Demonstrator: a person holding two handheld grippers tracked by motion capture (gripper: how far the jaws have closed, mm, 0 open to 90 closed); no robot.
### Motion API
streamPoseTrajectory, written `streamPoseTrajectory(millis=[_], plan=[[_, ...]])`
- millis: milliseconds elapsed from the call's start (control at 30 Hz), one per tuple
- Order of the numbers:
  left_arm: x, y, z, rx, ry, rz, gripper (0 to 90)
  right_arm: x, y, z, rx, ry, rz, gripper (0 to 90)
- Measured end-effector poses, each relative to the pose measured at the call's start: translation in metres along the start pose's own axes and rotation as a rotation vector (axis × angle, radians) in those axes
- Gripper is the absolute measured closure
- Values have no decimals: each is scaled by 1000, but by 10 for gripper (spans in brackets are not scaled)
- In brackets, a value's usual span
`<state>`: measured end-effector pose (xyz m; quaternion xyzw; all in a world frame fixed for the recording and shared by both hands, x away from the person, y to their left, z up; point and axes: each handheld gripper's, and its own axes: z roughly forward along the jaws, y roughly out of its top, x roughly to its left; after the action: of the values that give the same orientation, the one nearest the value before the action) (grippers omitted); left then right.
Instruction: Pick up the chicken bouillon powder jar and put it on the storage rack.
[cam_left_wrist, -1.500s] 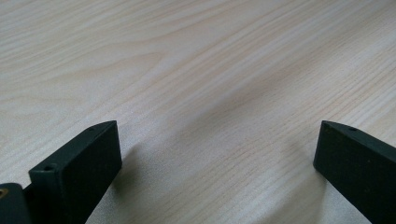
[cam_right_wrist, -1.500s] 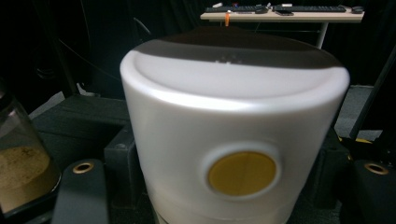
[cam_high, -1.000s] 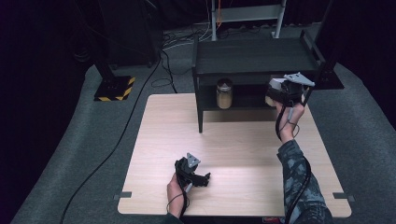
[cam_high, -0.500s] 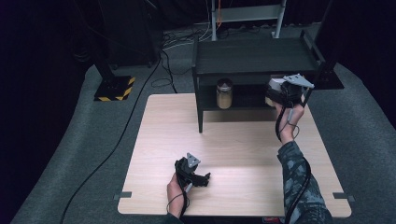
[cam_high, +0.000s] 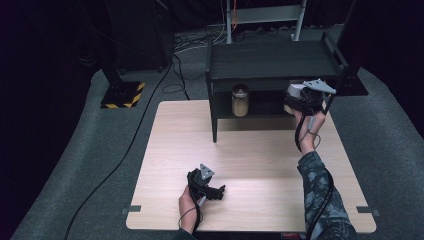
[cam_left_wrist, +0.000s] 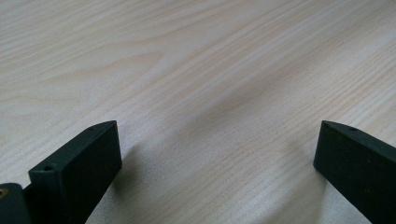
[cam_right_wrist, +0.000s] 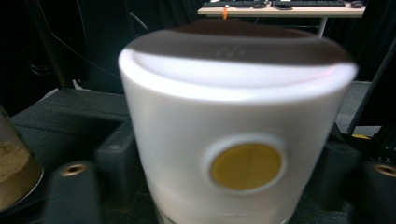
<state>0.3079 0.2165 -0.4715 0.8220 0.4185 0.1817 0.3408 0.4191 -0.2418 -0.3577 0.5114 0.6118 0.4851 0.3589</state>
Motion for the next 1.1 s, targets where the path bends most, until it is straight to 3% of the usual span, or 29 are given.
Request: streamPoseTrajectory(millis=[67,133,267,433,600,767,867,967,1100], plan=[[0,0,0,0,0,0,1,6,1,0,20,-34,3,84],[0,0,0,1,0,1,1,7,3,-2,39,-29,-2,22],[0,0,0,1,0,1,1,15,1,-13,54,-51,-49,0],[0,0,0,0,1,-1,1,16,-5,-28,84,-49,-56,0],[0,0,0,0,1,-1,1,7,-29,-54,86,-28,-46,0],[0,0,0,0,2,-2,1,-6,-55,-78,112,-10,-3,0],[-1,0,0,0,5,-4,1,-14,-82,-94,131,43,12,0],[-1,0,0,0,6,-6,1,-10,-105,-107,169,38,-9,0],[-1,0,0,0,7,-6,1,-11,-148,-125,193,47,8,16]])
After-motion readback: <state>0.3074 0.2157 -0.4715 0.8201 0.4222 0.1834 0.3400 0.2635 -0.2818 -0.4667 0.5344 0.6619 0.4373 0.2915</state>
